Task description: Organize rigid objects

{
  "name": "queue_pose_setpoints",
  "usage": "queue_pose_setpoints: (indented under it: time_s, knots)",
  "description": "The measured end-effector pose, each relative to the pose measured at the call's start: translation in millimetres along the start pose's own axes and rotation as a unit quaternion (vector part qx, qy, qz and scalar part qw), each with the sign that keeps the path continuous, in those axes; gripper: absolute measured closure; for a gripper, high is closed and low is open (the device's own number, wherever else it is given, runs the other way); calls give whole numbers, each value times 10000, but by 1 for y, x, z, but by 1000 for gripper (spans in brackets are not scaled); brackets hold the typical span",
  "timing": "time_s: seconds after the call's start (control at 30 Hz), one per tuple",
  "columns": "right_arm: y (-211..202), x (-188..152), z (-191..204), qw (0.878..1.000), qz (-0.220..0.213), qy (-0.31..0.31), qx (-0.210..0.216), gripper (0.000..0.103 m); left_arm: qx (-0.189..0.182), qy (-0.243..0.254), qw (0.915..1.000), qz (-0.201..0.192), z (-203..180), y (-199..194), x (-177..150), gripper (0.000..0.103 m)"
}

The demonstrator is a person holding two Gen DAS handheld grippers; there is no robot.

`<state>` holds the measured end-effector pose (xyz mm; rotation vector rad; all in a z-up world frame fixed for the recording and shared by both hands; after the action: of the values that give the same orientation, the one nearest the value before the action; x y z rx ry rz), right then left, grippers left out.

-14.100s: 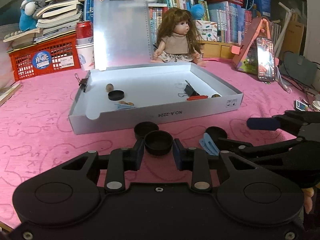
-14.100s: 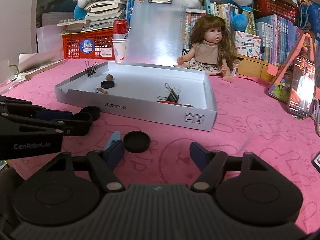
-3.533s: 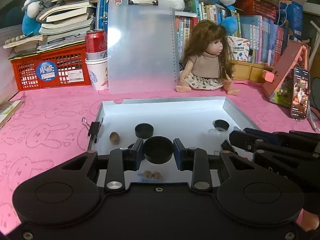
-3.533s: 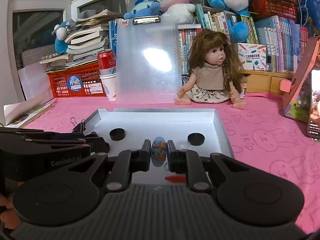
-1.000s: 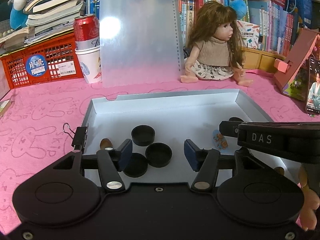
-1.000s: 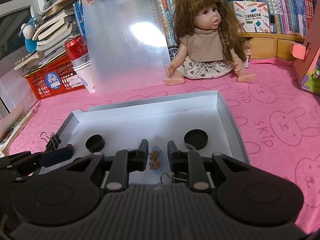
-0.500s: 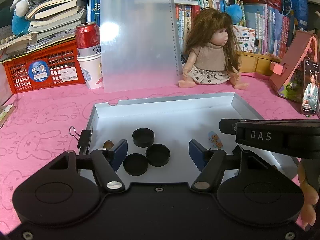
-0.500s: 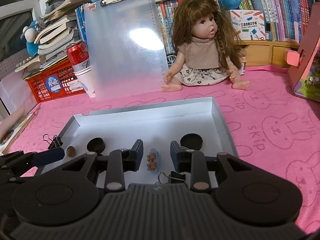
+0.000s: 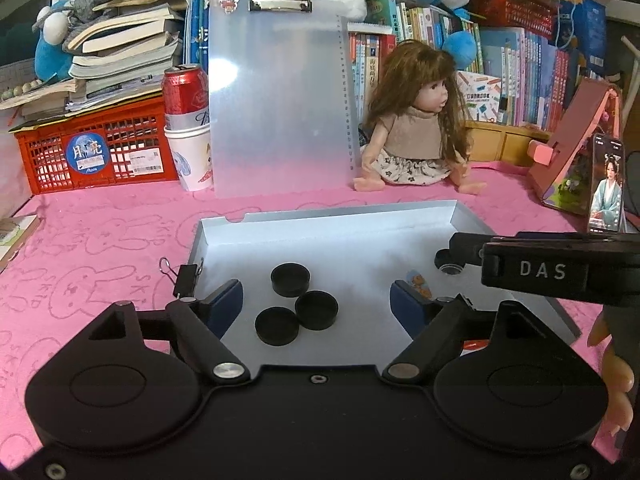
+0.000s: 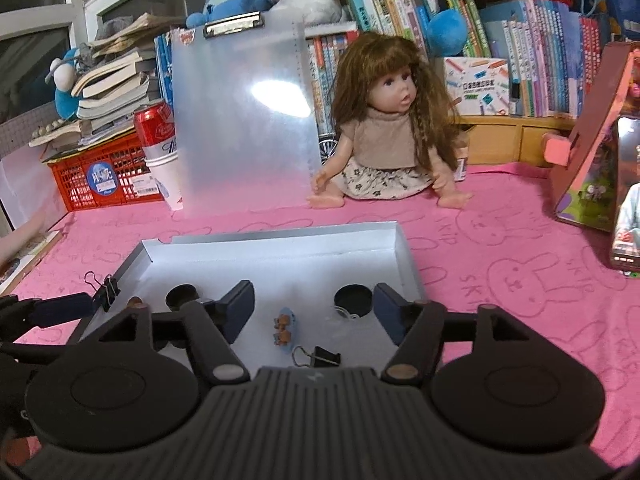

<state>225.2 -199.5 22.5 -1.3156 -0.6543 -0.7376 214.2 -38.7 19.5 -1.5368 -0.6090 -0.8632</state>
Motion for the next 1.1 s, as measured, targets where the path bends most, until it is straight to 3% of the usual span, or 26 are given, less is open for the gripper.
queue_pose_setpoints:
  time_s: [0.33, 0.73, 1.1]
  knots:
    - [-31, -6, -6, 9993, -283, -117, -209, 15, -154, -23, 9998, -107, -2, -31, -13, 14]
    - [-68, -37, -11, 9973, -577, -216, -407, 6, 4, -142, 9992, -371, 3, -71, -42, 9]
    - [-83, -87, -8, 9974, -375, -296, -544, 0, 51, -625, 9980, -95, 12, -82, -86, 9]
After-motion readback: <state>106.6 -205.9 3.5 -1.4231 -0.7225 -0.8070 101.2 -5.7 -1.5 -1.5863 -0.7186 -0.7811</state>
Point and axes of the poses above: each gripper's, at about its wrist camera, not at the fingertips, and y roughly the way its jaws point, z to its left, x to its top, the point moved 6 cm from there along y, roughly the way its jaws point, and after that the axes turned 3 degrees about z, right-handed, at the moved point
